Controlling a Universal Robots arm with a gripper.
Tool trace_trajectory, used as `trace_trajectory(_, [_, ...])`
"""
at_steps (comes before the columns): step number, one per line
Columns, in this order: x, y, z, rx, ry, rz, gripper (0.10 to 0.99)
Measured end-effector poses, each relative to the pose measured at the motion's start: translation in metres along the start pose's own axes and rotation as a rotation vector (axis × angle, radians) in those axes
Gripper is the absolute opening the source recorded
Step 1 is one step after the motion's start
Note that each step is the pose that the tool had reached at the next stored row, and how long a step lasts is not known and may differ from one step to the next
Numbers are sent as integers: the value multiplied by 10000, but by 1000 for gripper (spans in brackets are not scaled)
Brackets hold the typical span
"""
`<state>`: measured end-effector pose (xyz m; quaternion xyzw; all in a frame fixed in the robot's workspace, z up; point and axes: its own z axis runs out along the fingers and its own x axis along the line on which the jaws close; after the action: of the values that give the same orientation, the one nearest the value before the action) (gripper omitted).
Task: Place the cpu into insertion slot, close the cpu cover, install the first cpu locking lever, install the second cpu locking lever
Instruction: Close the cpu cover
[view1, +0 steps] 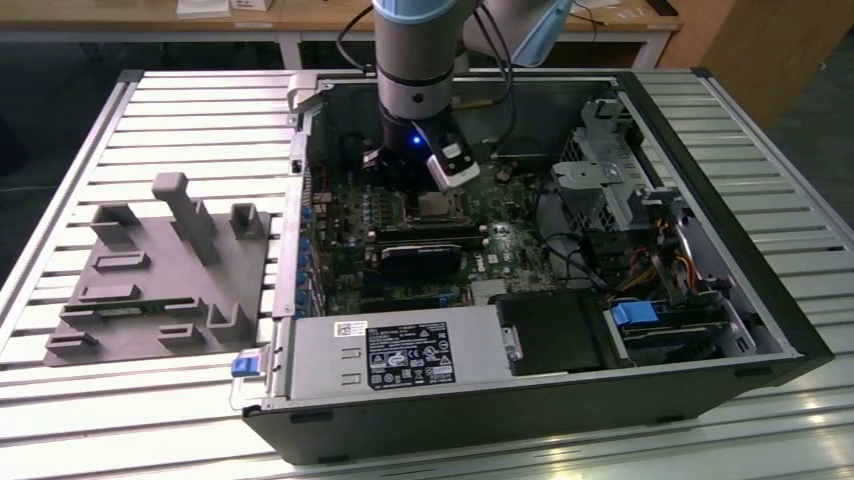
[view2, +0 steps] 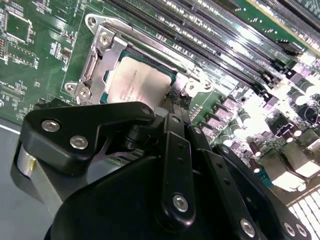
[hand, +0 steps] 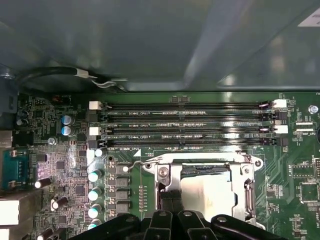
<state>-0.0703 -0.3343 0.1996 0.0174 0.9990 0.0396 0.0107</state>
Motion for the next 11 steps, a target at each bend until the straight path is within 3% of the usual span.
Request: trace_trajectory(11, [-29,1,3,-6,-1,0,102])
